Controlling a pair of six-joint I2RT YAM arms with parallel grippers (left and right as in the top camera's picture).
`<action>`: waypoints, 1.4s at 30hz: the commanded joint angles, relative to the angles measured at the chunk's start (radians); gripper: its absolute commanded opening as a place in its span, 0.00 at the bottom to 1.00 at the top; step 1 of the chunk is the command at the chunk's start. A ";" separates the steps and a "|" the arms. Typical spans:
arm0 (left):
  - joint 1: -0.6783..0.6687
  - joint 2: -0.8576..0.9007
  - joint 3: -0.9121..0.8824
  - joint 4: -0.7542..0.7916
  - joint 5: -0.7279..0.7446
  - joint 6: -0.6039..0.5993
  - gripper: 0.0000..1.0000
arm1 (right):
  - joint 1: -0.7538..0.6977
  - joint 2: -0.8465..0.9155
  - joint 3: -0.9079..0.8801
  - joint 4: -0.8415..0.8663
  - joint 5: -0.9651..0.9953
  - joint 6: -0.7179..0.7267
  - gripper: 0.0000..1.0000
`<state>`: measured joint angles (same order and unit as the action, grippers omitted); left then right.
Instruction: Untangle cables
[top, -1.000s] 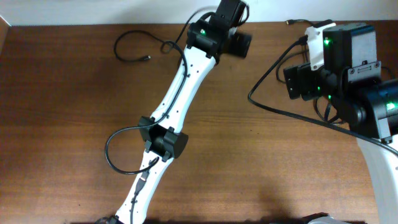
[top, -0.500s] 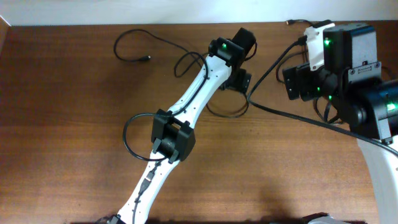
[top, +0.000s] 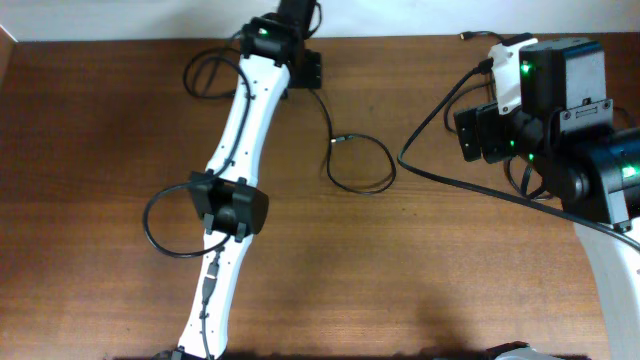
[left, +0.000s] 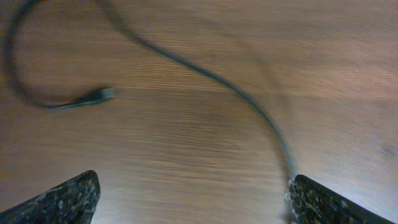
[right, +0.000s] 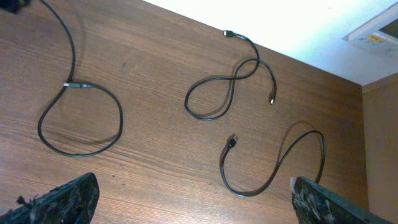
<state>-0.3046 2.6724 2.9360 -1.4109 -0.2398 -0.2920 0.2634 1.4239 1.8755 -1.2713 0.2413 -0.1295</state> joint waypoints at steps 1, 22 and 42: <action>0.044 -0.019 0.008 -0.019 -0.158 -0.133 0.99 | -0.004 -0.003 0.006 0.003 -0.009 0.014 0.98; 0.175 0.086 0.006 0.112 -0.146 -0.031 0.99 | -0.004 0.027 -0.003 0.003 -0.009 0.014 0.98; 0.299 0.279 0.006 0.166 -0.031 -0.177 0.99 | -0.003 0.038 -0.003 -0.029 -0.013 0.014 0.98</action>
<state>0.0109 2.9196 2.9372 -1.2564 -0.3481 -0.4908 0.2634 1.4563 1.8755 -1.2942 0.2409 -0.1295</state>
